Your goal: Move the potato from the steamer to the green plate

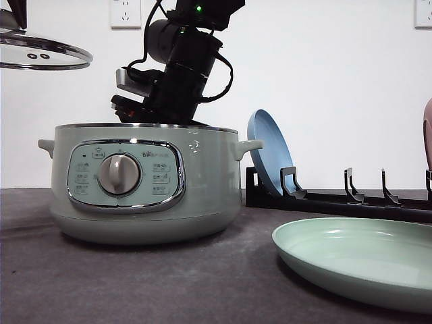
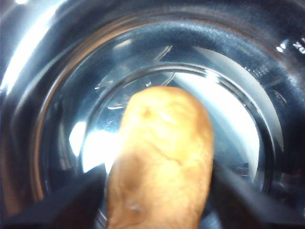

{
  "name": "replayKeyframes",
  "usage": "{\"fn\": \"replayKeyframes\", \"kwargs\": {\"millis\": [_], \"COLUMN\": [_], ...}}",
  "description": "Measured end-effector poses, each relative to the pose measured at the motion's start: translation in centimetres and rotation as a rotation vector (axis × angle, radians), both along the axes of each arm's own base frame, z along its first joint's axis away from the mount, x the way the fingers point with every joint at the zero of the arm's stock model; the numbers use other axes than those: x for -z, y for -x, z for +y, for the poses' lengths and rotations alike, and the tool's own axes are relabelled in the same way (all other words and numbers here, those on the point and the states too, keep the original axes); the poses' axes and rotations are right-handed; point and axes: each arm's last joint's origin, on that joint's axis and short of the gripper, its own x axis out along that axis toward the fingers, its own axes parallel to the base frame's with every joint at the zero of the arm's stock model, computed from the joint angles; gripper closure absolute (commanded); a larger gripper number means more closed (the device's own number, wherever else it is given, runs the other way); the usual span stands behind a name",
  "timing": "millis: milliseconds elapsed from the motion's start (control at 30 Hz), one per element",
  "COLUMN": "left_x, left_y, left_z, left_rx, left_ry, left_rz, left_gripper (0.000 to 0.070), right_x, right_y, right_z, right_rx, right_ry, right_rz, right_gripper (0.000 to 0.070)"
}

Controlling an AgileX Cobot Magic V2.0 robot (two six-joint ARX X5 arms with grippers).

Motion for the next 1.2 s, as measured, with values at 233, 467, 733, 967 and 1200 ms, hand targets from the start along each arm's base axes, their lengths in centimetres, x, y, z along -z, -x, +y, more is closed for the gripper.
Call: {"fn": "replayKeyframes", "kwargs": {"millis": [233, 467, 733, 967, 1200], "left_x": [0.0, 0.0, 0.0, 0.0, 0.0], "left_y": [0.0, 0.0, 0.0, 0.0, 0.0], "left_z": [0.0, 0.0, 0.0, 0.0, 0.0], "left_rx": [0.000, 0.000, 0.000, 0.000, 0.000], "left_ry": [0.000, 0.000, 0.000, 0.000, 0.000], "left_rz": [0.000, 0.000, 0.000, 0.000, 0.000], "left_gripper": [0.0685, 0.0685, 0.0685, 0.0685, 0.0685], "right_x": [-0.1, -5.0, -12.2, -16.8, -18.8], "right_y": [0.0, 0.6, 3.3, 6.5, 13.1], "right_z": [0.0, -0.5, -4.1, -9.4, -16.2], "right_rx": [0.002, 0.005, 0.032, 0.109, 0.182], "right_ry": [-0.002, -0.033, -0.058, -0.051, 0.002], "right_rz": [0.000, -0.035, -0.087, -0.149, -0.182], "right_gripper": [0.0402, 0.0402, 0.0402, 0.0402, 0.0402]}}
